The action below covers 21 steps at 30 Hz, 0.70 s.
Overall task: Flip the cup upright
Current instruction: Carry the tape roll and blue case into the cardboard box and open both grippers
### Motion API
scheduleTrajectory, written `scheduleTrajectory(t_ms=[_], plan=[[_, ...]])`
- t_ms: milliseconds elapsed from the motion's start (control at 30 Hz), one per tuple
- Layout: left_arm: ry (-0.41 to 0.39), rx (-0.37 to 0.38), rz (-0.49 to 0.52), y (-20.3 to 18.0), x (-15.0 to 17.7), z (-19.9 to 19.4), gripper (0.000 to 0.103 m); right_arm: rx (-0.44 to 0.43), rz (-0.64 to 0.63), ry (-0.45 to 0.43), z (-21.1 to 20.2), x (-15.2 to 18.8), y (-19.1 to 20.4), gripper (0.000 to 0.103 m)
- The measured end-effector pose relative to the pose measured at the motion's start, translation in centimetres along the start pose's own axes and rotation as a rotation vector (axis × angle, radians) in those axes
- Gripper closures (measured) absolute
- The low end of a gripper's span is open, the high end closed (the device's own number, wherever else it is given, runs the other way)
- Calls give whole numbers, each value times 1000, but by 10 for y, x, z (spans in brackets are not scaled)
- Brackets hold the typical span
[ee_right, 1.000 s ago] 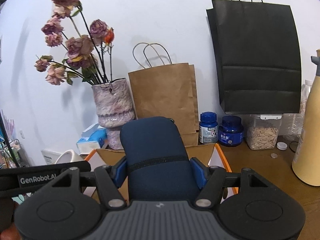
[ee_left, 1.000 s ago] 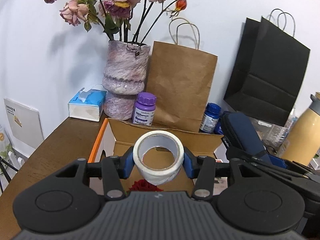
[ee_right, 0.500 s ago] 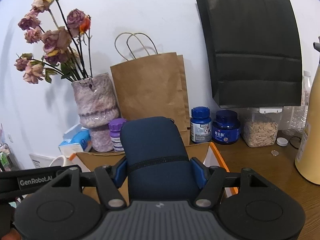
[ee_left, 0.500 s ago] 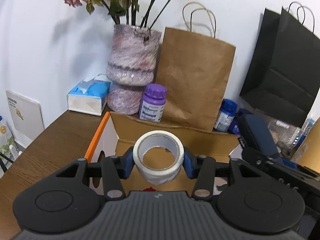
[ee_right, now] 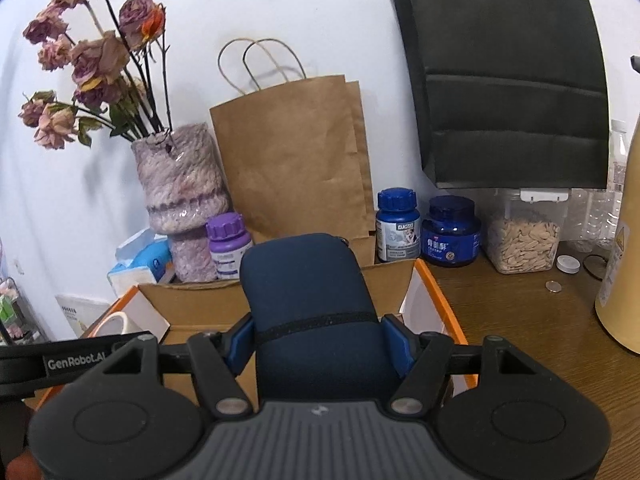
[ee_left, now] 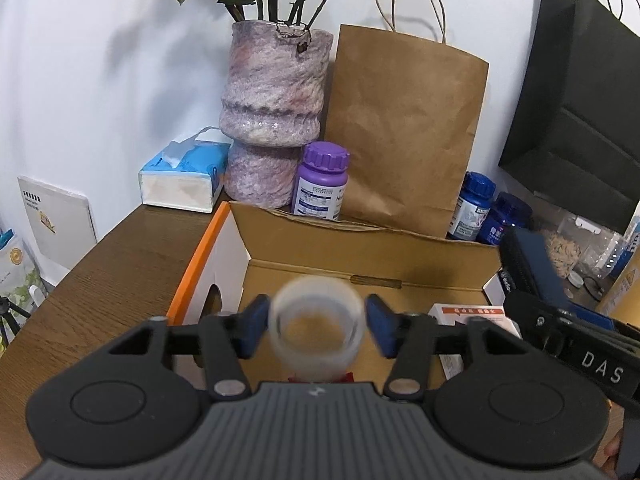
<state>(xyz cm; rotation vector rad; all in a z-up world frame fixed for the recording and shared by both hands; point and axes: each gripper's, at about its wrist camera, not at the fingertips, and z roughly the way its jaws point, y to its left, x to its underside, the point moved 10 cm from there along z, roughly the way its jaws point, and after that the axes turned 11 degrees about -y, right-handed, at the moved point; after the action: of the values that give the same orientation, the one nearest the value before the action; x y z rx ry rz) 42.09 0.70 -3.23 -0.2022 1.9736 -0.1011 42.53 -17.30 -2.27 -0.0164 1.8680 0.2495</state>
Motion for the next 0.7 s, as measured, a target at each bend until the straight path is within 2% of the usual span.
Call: scheduleTrajectory(t_ms=[33,67,100,133,167,267,700], plan=[[-5,-5,9,0,0,-1,19,3,1,1,0,0,0,36],[-11,-15,19,1,-1,-2,14,10,2,-4,-1,-2,-1,26],[-19,-28,26,2,-2,-3,7,21,6,-10,-2,-3,-3,11],[-28,-41,30,3,-4,-4,0,27,11,-20,-4,-6,-5,6],[-34,-45,30,4,-5,-5,0,28,15,-29,-6,-8,-5,2],[-38,-46,22,6,-6,-7,0,27,31,-37,-10,-13,-7,0],[-66,-46,9,8,-14,-24,0,-7,23,-54,-25,-20,0,0]])
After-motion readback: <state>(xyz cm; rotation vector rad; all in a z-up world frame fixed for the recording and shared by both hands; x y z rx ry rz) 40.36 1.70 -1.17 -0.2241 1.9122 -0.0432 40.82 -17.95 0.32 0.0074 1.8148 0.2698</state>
